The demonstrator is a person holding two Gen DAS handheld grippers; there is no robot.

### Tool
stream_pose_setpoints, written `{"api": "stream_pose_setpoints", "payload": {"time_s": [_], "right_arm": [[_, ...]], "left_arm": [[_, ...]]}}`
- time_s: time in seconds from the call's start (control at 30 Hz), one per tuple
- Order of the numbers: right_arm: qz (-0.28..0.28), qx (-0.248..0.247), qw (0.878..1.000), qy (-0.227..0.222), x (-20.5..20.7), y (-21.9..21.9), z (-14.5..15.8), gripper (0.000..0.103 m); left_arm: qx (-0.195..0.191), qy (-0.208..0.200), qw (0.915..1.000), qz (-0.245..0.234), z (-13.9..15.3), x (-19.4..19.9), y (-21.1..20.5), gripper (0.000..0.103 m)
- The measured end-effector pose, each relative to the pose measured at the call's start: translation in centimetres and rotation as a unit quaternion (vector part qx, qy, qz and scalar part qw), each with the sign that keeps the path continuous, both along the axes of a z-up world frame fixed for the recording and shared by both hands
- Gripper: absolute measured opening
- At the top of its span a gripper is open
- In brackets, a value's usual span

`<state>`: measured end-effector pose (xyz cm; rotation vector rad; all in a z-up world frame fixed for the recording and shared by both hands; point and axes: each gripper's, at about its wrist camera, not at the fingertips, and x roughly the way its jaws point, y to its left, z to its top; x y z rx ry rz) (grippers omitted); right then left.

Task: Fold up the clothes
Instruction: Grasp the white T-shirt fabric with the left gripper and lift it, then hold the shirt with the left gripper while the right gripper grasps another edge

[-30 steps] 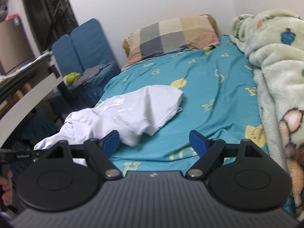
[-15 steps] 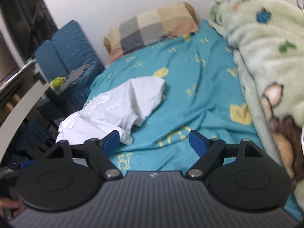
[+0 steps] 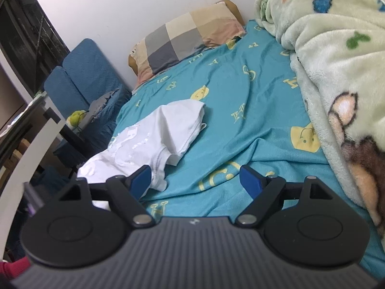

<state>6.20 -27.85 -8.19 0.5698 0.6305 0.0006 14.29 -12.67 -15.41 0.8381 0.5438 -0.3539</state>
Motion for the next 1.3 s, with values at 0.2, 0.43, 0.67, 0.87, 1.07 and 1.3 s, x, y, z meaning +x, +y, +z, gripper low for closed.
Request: {"api": "stream_pose_setpoints", "payload": {"time_s": [0.2, 0.43, 0.67, 0.87, 1.07, 1.3], "right_arm": [[-0.003, 0.017, 1.0, 0.013, 1.3, -0.8, -1.4, 0.082], [-0.007, 0.026, 0.999, 0.018, 2.1, -1.3, -2.2, 0.082], [-0.021, 0.026, 0.999, 0.0, 1.7, -1.8, -1.6, 0.082], [-0.022, 0.009, 1.0, -0.014, 0.8, -1.4, -0.5, 0.082], [-0.003, -0.024, 0.999, -0.022, -0.1, 0.2, 0.7, 0.082], [0.089, -0.019, 0.996, -0.017, 0.2, 4.0, 1.6, 0.082]], "left_arm": [[0.048, -0.011, 0.9984, -0.027, -3.2, 1.9, -3.5, 0.065], [0.011, 0.022, 0.9997, -0.007, -3.3, 3.0, -3.3, 0.013], [-0.087, 0.017, 0.996, 0.014, 2.1, 0.4, 1.0, 0.009], [-0.179, 0.013, 0.9811, 0.072, 7.3, -3.9, 8.8, 0.009], [-0.27, 0.011, 0.9534, 0.134, 12.5, -8.2, 16.9, 0.009], [-0.373, 0.032, 0.8958, 0.24, 13.8, -9.0, 25.1, 0.009]]}}
